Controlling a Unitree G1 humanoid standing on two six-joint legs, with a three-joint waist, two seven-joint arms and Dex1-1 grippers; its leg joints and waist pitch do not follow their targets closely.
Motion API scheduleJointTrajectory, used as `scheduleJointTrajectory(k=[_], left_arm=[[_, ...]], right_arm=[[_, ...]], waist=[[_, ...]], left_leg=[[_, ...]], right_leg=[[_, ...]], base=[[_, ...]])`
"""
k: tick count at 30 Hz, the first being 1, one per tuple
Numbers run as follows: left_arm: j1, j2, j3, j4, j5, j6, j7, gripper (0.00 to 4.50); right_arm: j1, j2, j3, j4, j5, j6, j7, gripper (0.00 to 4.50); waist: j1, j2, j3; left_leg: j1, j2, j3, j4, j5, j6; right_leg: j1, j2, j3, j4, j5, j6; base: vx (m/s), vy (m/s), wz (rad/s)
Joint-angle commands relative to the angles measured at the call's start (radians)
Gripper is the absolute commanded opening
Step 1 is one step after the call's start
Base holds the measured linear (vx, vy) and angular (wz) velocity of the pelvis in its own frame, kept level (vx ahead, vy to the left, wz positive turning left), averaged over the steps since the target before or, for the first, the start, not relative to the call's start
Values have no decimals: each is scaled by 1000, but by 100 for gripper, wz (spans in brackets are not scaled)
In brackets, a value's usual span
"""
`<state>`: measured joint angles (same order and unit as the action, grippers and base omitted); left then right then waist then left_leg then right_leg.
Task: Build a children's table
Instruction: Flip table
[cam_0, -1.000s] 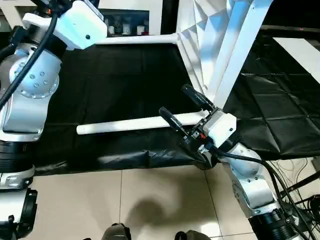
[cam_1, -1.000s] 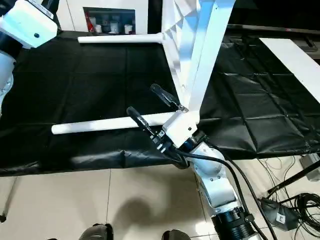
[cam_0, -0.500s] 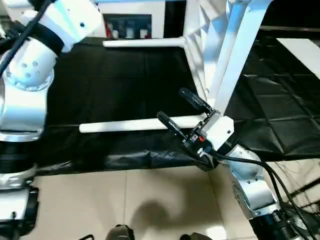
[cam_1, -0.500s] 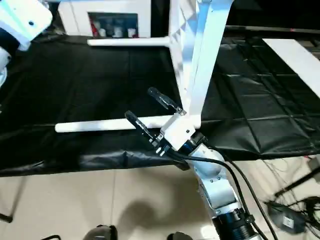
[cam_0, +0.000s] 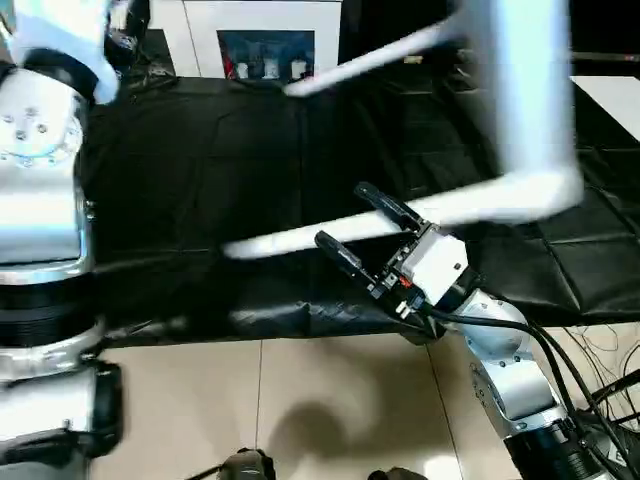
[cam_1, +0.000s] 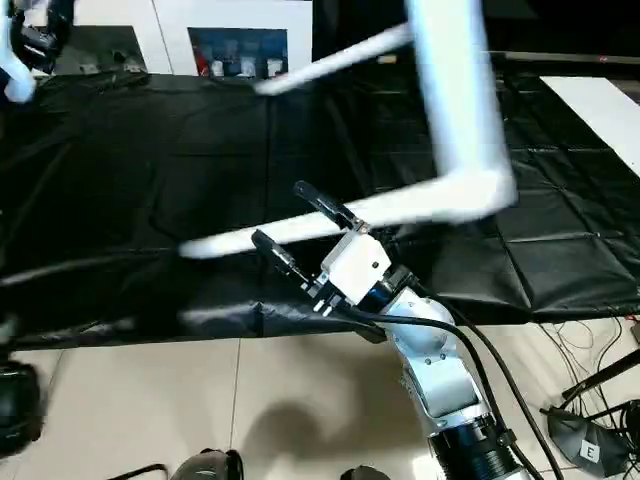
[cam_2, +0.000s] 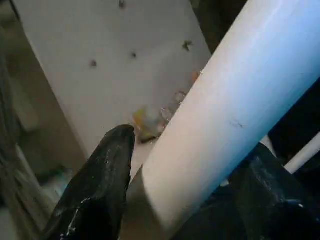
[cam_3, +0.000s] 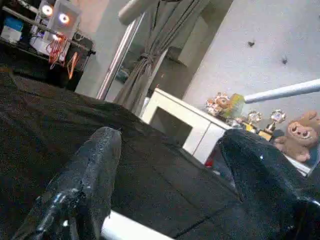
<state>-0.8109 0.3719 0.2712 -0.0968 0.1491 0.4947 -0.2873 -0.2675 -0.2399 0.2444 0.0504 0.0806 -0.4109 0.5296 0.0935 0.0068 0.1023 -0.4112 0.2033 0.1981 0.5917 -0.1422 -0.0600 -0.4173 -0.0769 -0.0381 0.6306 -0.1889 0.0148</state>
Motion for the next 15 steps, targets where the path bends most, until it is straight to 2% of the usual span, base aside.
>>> scheduleJointTrajectory(k=[1,5,7,9,11,13,15], left_arm=[[-4,-61,70,57,-110,79,40,265],[10,-105,106,71,-127,84,73,265],[37,-146,130,75,-137,91,112,264],[51,-157,133,77,-136,86,129,251],[77,-180,136,85,-137,86,156,244],[88,-195,142,90,-141,87,170,237],[96,-203,144,97,-142,83,184,221]], right_arm=[[6,-8,-3,-13,8,20,12,348],[17,-18,4,-18,23,58,31,348],[41,-26,13,-28,43,112,46,348],[52,-28,16,-34,53,133,51,348],[68,-32,16,-46,74,168,68,383],[72,-38,18,-51,84,184,82,383],[74,-49,22,-57,87,203,98,412]], waist=[[-8,-17,-69],[-10,-18,-69],[-11,-16,-68],[-12,-20,-68],[-11,-19,-71],[-12,-20,-70],[-11,-19,-68]], left_leg=[[24,13,-16,-64,-273,40],[22,13,-18,-64,-274,43],[20,15,-19,-65,-257,49],[20,16,-17,-64,-251,62],[18,17,-19,-63,-228,72],[19,19,-19,-63,-225,81],[22,21,-19,-66,-233,80]], right_leg=[[30,-43,33,-91,-302,-137],[33,-42,31,-93,-299,-132],[31,-41,31,-91,-257,-141],[34,-38,31,-90,-219,-154],[36,-39,29,-86,-181,-162],[35,-39,28,-86,-168,-169],[32,-40,28,-89,-171,-172]], base=[[0,0,0],[0,0,0],[0,0,0],[0,0,0],[0,0,0],[0,0,0],[0,0,0]])
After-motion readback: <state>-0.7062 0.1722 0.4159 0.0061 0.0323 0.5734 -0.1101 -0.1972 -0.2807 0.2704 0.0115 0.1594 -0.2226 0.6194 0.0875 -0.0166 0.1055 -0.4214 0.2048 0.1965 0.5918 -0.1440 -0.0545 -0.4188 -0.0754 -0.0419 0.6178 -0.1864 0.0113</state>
